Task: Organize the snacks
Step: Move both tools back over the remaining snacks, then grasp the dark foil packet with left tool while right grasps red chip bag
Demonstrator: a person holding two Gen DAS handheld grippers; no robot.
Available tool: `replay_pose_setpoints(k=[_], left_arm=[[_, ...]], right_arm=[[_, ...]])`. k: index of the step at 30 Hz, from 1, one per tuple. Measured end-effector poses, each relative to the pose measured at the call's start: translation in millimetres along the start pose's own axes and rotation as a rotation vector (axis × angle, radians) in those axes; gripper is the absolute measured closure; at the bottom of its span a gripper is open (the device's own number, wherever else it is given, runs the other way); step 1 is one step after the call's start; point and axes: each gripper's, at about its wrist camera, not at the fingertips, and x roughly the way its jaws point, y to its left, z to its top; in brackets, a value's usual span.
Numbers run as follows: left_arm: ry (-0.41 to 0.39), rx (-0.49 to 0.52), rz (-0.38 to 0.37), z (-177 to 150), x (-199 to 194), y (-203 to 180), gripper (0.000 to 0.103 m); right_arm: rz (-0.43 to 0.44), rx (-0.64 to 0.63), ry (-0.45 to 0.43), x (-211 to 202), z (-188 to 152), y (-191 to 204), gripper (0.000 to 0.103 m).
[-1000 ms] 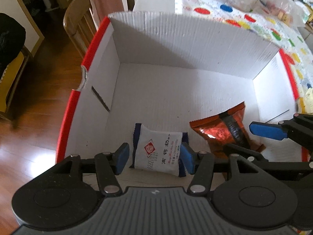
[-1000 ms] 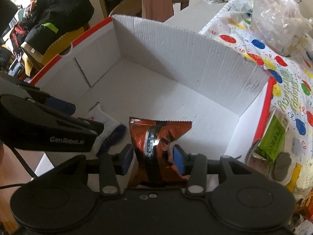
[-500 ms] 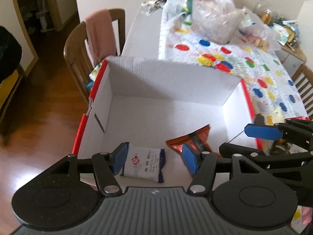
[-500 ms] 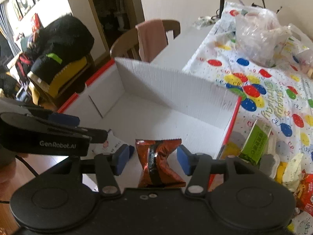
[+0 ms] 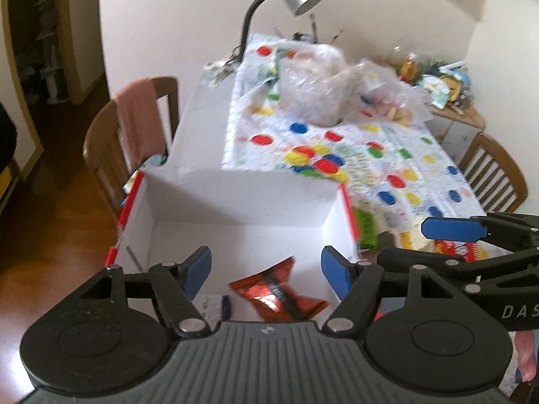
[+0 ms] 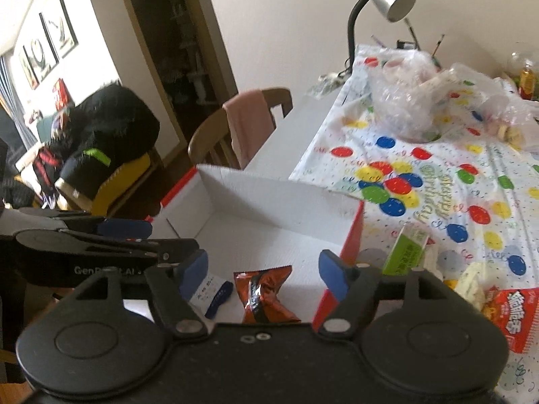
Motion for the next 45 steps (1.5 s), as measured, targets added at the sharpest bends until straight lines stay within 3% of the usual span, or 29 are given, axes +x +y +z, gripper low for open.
replay_pose_setpoints(k=[17,24,31,45], left_arm=[[-0.059,0.056,-0.084,-6.2,2.2,-87.1,0.02],[-0.016,0.054,-0.103,-9.3,25.0,-130.2,0.02],[0.047,0.067,-0.11,-13.2,58.1,-164.9,0.02],[0.218,0.081,-0.138,-40.9,132.5,-210.6,0.02]], right_arm=[[-0.037,0.066,-0.113,-71.8,-26.6,-69.2,0.001],[-0.081,0.053,-0.089,-91.4,-41.8,-111.9,0.0],[-0.178,0.042,-0.039,-98.6,-52.6,-171.6,0.0],[-0.241,0.131,0.094,-54.9,-70.1,-265.3,0.002]])
